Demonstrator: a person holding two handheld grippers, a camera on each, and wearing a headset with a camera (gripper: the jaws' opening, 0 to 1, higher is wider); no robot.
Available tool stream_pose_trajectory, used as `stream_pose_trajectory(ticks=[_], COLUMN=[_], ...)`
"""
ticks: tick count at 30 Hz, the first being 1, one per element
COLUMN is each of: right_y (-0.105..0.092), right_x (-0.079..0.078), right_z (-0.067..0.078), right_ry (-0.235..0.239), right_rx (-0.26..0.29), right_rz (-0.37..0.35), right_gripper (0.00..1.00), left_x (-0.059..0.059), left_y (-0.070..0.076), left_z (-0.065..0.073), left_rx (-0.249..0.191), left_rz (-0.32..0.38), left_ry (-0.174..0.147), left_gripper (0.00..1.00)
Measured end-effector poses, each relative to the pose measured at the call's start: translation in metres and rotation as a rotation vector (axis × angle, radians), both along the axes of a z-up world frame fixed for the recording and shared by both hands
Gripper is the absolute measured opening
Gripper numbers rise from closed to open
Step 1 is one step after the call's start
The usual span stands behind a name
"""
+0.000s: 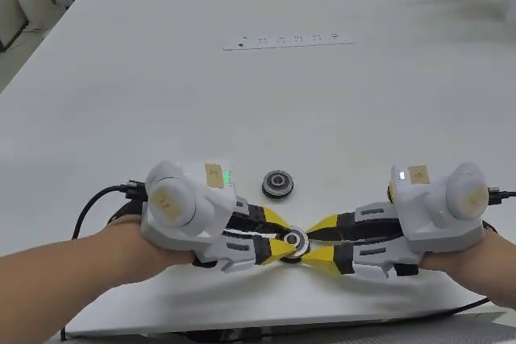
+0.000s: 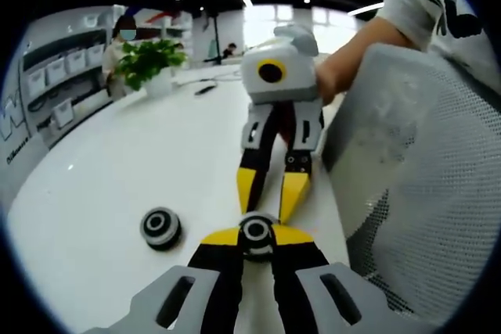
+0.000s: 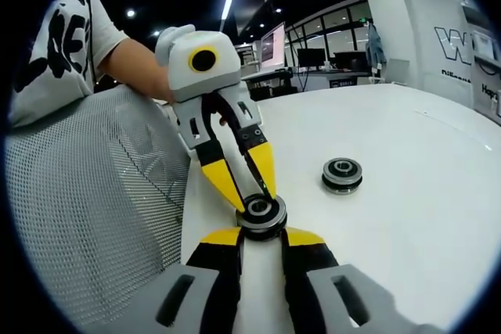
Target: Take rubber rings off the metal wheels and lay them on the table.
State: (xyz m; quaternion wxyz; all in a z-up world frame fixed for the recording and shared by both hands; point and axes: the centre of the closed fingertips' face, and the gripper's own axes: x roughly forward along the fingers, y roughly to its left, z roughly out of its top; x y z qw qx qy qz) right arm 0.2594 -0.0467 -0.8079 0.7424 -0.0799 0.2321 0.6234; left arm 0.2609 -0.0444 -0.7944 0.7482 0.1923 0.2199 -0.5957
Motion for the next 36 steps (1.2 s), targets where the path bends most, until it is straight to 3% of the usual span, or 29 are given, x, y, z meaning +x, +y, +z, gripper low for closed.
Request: stream_pose_trajectory(ticks=[11, 13, 18, 22, 24, 29, 36], right_y=[-0.004, -0.006, -0.006, -0.009, -0.010, -0.010, -0.010], right_x=[-0.001, 0.002, 0.000, 0.002, 0.002, 0.005, 0.007], right_z=[0.000, -0.001, -0.001, 0.000, 0.001, 0.002, 0.008], right_ry=[0.006, 0.001, 0.025, 0.058, 0.100, 0.107, 0.213], right_rx=[-0.010, -0.016, -0.008, 0.000, 0.015, 0.022, 0.094], right_rz=[-0.005, -0.017, -0.026, -0.059, -0.079, -0.097, -0.162], right_gripper=[0.08, 0.03, 0.02, 0.00, 0.00, 0.00, 0.00], left_x=[0.002, 0.001, 0.001, 0.001, 0.002, 0.001, 0.002], left_y=[-0.001, -0.002, -0.002, -0.002, -0.002, -0.002, -0.001], left_z=[0.000, 0.000, 0.000, 0.000, 0.000, 0.000, 0.000], left_rx=[-0.001, -0.002, -0.001, 0.005, 0.006, 0.008, 0.010], left_rz=[0.009, 0.011, 0.014, 0.012, 0.012, 0.013, 0.017], left_ry=[-0.010, -0.007, -0.011, -0.021, -0.022, -0.026, -0.026], left_gripper=[0.14, 0.14, 0.13, 0.13, 0.13, 0.13, 0.13])
